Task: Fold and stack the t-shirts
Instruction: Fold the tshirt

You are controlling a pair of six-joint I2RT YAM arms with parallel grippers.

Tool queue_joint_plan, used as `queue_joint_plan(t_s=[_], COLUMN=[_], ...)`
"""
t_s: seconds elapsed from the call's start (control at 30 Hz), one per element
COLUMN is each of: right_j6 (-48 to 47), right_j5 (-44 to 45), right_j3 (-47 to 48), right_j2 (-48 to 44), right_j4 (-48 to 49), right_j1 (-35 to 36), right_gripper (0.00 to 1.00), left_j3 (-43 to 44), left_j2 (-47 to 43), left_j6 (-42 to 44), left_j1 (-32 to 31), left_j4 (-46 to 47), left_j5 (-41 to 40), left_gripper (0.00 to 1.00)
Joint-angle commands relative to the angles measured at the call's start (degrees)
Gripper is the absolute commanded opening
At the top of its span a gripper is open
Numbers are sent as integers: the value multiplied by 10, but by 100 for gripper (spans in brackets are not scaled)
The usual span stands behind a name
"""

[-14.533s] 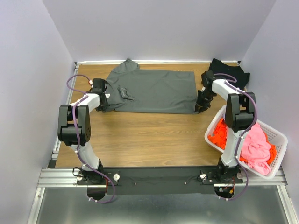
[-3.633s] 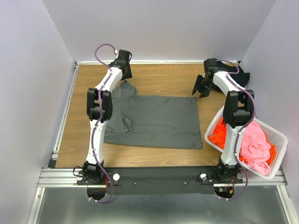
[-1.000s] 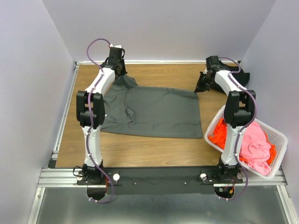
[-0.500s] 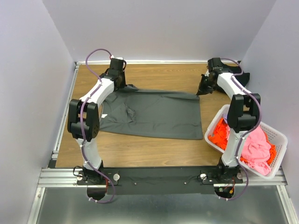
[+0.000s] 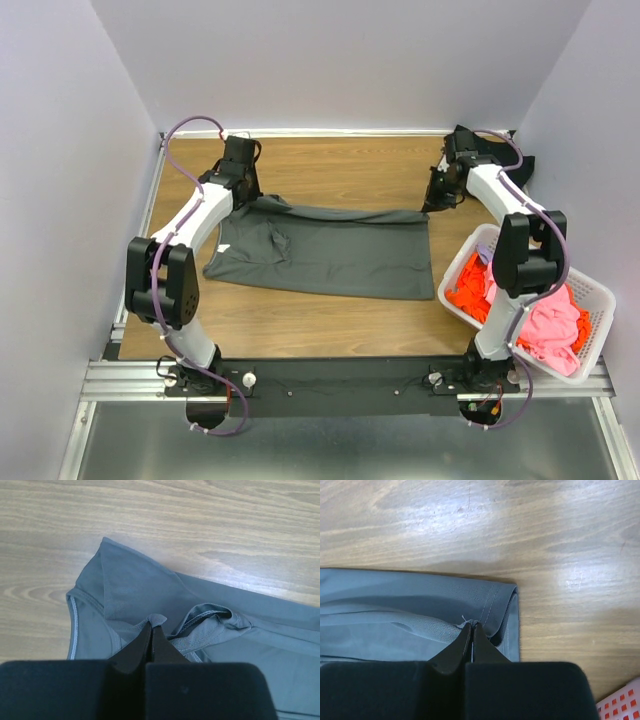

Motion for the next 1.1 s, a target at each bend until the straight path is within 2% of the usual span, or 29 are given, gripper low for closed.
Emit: queue_joint_plan(t_s=[0.0,0.67,0.77,0.87,0.9,0.93,1.07], right_j6=[-12,-1,-3,-6,-6,-6,-5], right_j5=[23,43,43,42,39,36,32], right_j3=[-24,-97,-110,-133,-150,-159,-206], right_j2=[-28,-80,-90,-112,-123,-145,-207], right_j4=[12,22,24,22,22,23,21], right_j1=[7,18,22,28,29,32,34], right_gripper=[3,4,9,19,25,29,46], left_j3=[-18,-127,-152,-182,-191,-206,-229], left_j2=[-29,-124,-136,-159,-167,-190,-244], left_j6=[-18,-54,-57,-64,-69,-72,-83], left_j1=[-3,-11,-12,-12,-12,-12,-12], left_j4=[-10,-41,-45,-60,-64,-67,-83], left_j5=[-20,-6,1,7,9,11,11], left_gripper=[0,0,0,10,26,34,60])
